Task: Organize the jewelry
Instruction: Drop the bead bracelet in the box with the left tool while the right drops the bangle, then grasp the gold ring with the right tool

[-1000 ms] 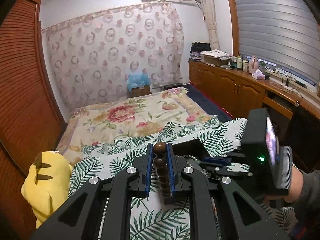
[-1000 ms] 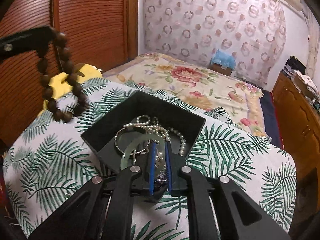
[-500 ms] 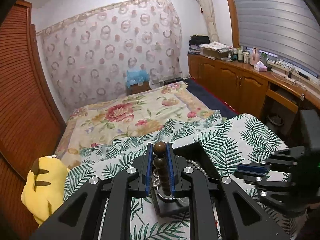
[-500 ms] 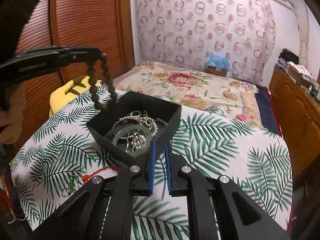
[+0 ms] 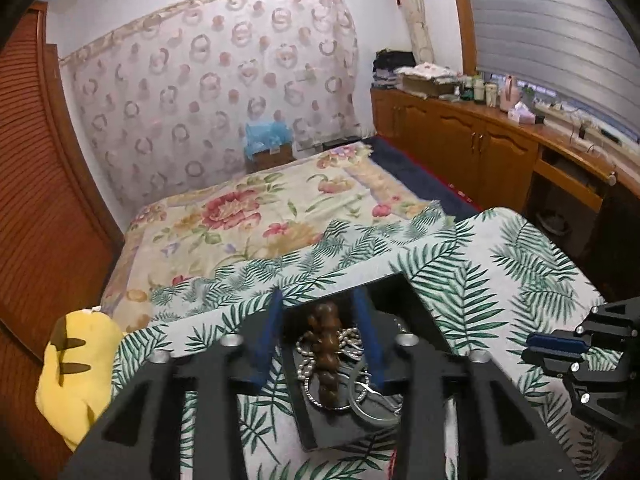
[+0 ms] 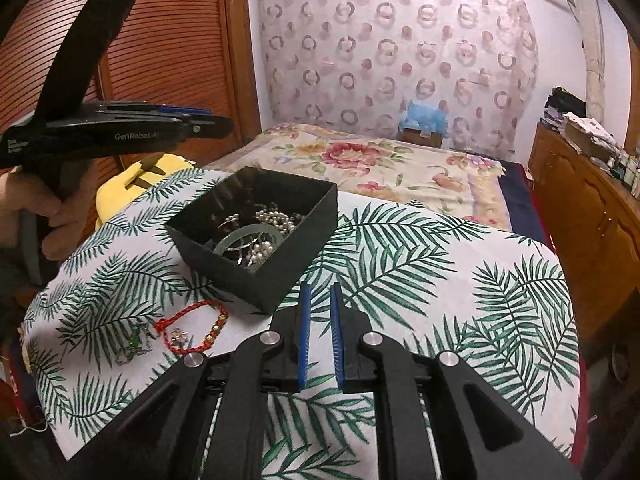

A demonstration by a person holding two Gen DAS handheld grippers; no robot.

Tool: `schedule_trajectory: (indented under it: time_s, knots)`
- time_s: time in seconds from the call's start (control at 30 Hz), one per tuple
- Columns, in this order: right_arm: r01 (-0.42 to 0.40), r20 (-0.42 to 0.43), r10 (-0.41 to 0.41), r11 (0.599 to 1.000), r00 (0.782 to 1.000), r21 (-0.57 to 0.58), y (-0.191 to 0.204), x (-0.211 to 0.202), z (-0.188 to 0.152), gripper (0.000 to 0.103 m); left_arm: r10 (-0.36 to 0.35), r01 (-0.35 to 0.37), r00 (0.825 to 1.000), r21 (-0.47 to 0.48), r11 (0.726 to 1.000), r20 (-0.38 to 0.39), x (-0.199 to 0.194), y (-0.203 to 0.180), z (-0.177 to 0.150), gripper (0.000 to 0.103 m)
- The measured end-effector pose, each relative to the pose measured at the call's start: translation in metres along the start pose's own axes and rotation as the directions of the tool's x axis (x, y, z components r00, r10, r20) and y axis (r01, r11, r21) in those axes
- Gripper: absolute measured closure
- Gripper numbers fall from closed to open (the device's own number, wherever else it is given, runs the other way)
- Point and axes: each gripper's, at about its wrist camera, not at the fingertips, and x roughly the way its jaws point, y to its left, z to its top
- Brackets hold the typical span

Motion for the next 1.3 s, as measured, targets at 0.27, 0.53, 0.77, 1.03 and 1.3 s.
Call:
schedule_trajectory:
  time_s: [0.27,0.53,0.77,1.03,1.3]
  knots:
    - [-0.043,0.015,0.043,0.999,0.999,0.012,0.018,-0.019,-0.016,0.090,-0.065,0.065,0.998,-0.006,0.998,0.017,-0.028,-0.006,-0.030,0.053]
    - [-0.087,-0.025,0.087,0.996,0.996,0.012,0.041,-0.027,-0.042,0.090,-0.130,0.130,0.991,0.021,0.991,0.021,-0.054,-0.021,-0.068,0.035]
    - [-0.122,-0.085,0.119,0.992,0.989,-0.031,0.064,-0.026,-0.058,0.086,-0.158,0.158,0.987,0.013,0.987,0.018,-0.065,-0.024,-0.100,0.020]
    - [-0.150,-0.149,0.139,0.987,0.979,-0.063,0.083,-0.016,-0.074,0.085,-0.133,0.131,0.990,-0.041,0.991,-0.043,-0.068,-0.017,-0.141,0.016]
    - [-0.165,-0.185,0.146,0.982,0.972,-0.091,0.094,-0.006,-0.076,0.085,-0.124,0.107,0.983,-0.124,0.987,-0.138,-0.060,0.002,-0.175,0.016]
